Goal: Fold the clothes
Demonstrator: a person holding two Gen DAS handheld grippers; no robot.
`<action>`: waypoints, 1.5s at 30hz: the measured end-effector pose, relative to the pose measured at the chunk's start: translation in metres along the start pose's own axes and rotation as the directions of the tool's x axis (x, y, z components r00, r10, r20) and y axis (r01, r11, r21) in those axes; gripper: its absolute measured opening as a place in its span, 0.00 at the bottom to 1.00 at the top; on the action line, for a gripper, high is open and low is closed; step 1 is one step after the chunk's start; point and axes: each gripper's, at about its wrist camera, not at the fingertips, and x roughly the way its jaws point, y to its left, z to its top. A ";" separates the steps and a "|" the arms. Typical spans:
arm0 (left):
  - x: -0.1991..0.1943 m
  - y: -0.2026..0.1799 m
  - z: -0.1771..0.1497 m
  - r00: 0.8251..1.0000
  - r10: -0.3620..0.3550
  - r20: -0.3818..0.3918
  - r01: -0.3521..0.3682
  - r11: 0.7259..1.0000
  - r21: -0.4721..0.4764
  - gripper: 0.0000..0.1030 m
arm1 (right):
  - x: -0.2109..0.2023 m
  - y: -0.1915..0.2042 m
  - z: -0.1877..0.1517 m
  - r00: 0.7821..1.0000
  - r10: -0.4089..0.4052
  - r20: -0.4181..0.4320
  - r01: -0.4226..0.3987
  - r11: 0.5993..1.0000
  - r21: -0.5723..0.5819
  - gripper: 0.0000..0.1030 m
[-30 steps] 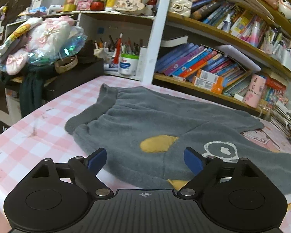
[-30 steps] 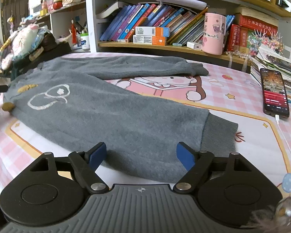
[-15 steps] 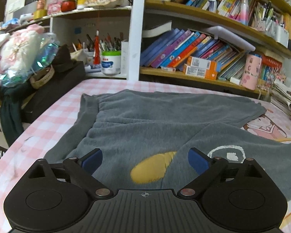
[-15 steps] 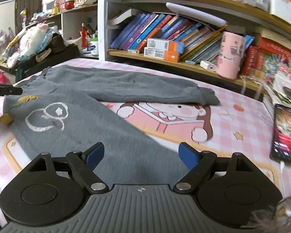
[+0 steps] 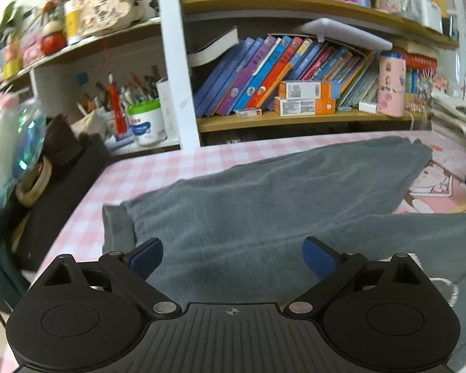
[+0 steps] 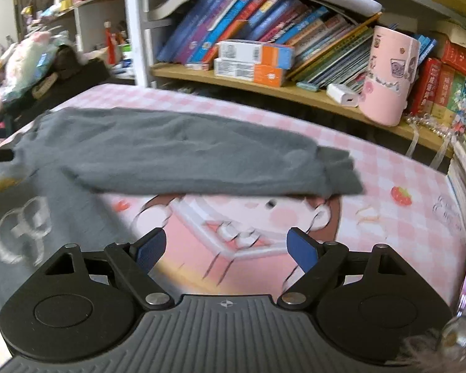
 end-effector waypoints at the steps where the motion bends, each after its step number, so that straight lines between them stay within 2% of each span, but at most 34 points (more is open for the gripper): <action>1: 0.004 0.001 0.003 1.000 0.000 -0.005 0.000 1.000 0.014 0.96 | 0.006 -0.006 0.005 1.000 -0.015 0.000 0.015 1.000 -0.004 0.82; 9: 0.035 0.011 0.020 1.000 -0.006 -0.024 0.007 0.999 0.034 0.96 | 0.050 -0.032 0.027 0.997 -0.075 -0.007 0.075 0.997 -0.025 0.83; 17: 0.067 0.017 0.028 0.999 0.042 -0.031 -0.038 0.993 0.113 0.96 | 0.073 -0.043 0.043 0.996 -0.071 0.060 0.071 0.997 -0.002 0.83; 22: 0.079 0.027 0.035 0.999 0.034 -0.017 -0.033 0.995 0.096 0.96 | 0.088 -0.052 0.052 0.994 -0.090 0.057 0.091 0.995 -0.026 0.83; 25: 0.091 0.034 0.041 0.999 0.047 -0.005 -0.047 0.996 0.077 0.96 | 0.099 -0.062 0.062 0.991 -0.112 0.079 0.111 0.994 0.017 0.83; 29: 0.113 0.045 0.051 0.999 0.047 -0.006 -0.047 0.999 0.026 0.96 | 0.117 -0.076 0.074 0.986 -0.121 0.118 0.104 0.985 0.141 0.83; 32: 0.130 0.050 0.059 1.000 0.025 -0.018 -0.025 0.999 0.021 0.96 | 0.133 -0.080 0.083 0.986 -0.132 0.098 0.116 0.980 0.161 0.83; 37: 0.151 0.050 0.065 0.998 -0.033 -0.047 0.035 0.998 0.057 0.96 | 0.153 -0.079 0.090 0.989 -0.134 0.059 0.131 0.990 0.059 0.83; 45: 0.166 0.039 0.062 0.995 -0.082 -0.056 0.088 0.989 0.122 0.96 | 0.161 -0.077 0.085 0.997 -0.044 0.061 0.046 0.999 -0.022 0.84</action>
